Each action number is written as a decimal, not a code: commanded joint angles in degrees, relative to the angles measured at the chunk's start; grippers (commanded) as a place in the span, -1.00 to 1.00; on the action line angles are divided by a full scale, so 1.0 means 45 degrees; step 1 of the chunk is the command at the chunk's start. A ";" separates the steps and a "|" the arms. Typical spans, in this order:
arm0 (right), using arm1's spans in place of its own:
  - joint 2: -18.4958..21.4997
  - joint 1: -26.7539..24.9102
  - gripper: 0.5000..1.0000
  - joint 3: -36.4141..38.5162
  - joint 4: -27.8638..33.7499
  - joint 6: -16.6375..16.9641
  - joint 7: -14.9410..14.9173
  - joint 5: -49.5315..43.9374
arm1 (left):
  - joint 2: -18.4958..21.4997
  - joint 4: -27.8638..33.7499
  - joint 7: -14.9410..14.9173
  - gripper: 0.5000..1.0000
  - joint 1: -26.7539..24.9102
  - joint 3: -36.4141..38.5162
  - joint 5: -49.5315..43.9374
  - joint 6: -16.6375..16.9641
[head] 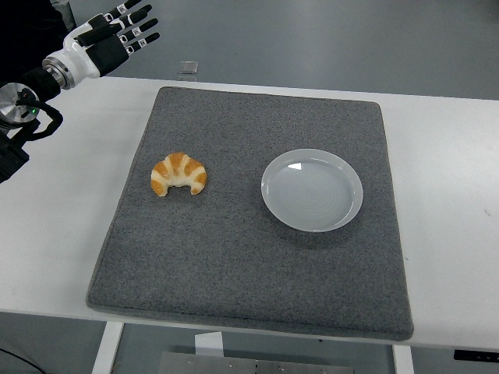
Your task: Place the bread on the plate
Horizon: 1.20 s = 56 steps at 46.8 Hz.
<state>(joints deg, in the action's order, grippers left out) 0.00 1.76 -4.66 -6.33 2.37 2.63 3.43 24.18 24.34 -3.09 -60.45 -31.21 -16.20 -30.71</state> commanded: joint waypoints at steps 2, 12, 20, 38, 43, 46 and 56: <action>0.0000 0.0000 0.81 0.0000 0.0000 0.0001 0.0020 0.0000 | 0.0017 0.0000 0.0004 0.98 -0.0004 0.0001 0.0026 0.0008; 0.0000 0.0000 0.81 0.0000 0.0000 0.0001 0.0001 0.0000 | 0.0037 -0.0078 0.0004 0.99 -0.0023 0.0001 0.0026 0.0008; 0.0000 0.0000 0.81 0.0000 0.0000 0.0001 0.0001 0.0000 | 0.0056 -0.0117 0.0121 0.98 -0.0141 -0.0038 0.0007 0.0008; 0.0000 0.0000 0.82 0.0000 0.0000 0.0001 0.0001 0.0000 | 0.0427 0.0098 0.0160 0.98 -0.0180 0.0040 0.0046 -0.0187; 0.0000 0.0000 0.81 0.0000 0.0000 0.0001 0.0001 0.0000 | 0.0798 0.0137 0.0160 0.98 -0.0180 0.0040 0.0435 -0.0655; 0.0000 0.0000 0.81 0.0000 0.0000 0.0001 0.0001 0.0000 | 0.0857 0.0117 0.0160 0.98 -0.0180 0.0040 0.0806 -0.0953; 0.0000 0.0000 0.81 0.0000 0.0000 0.0001 0.0001 0.0000 | 0.1501 0.0215 0.0160 0.98 -0.0297 0.0001 0.2310 -0.0953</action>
<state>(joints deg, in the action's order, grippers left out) 0.00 1.76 -4.66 -6.33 2.37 2.64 3.43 30.15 25.13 -2.36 -61.55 -31.16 -7.68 -35.02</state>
